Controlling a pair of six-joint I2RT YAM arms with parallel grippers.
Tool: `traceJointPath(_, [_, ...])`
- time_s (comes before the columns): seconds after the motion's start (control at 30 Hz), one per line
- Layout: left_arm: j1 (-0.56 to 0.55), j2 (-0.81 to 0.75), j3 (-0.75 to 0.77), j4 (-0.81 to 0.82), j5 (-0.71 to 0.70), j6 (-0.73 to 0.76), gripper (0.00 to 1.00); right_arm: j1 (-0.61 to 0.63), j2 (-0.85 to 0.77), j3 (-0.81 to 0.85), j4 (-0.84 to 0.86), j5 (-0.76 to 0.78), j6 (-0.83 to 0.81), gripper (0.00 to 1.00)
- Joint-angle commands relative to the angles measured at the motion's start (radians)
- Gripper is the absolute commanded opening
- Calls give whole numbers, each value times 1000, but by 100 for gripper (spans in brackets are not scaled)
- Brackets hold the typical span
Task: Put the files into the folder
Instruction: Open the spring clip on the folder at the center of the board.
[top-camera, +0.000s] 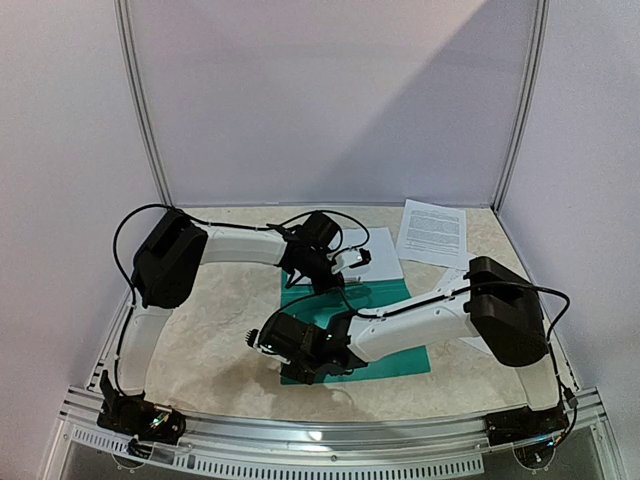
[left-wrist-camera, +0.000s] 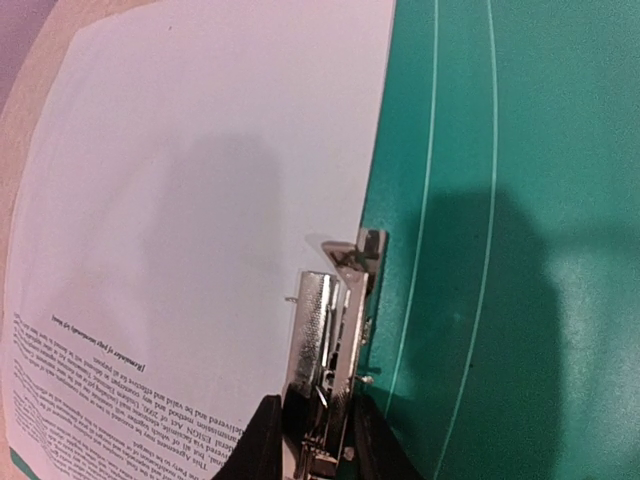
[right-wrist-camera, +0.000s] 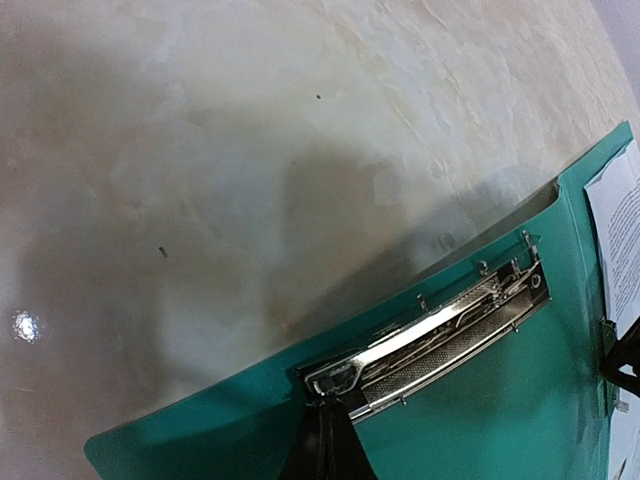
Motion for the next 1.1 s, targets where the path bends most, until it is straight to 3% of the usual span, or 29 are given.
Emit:
traceJointPath(0.0, [1,162,-96,-333,-39,-23,15,-88,69,-53,-230,79,42,0])
traceJointPath(0.33, [1,162,-96,-333,-39,-25,15,-88,77,30,-222,37,-6,0])
traceJointPath(0.63, [1,162,-95,-335,-38,-24,15,-87,-141,-176,164,-157,-36,5])
traceJointPath(0.83, [0,162,-95,-334,-37,-24,15,-87,-210,-241,287,-292,-32,12])
traceJointPath(1.07, [1,162,-95,-336,-36,-23,15,-32,-184,-221,306,-199,-168,23])
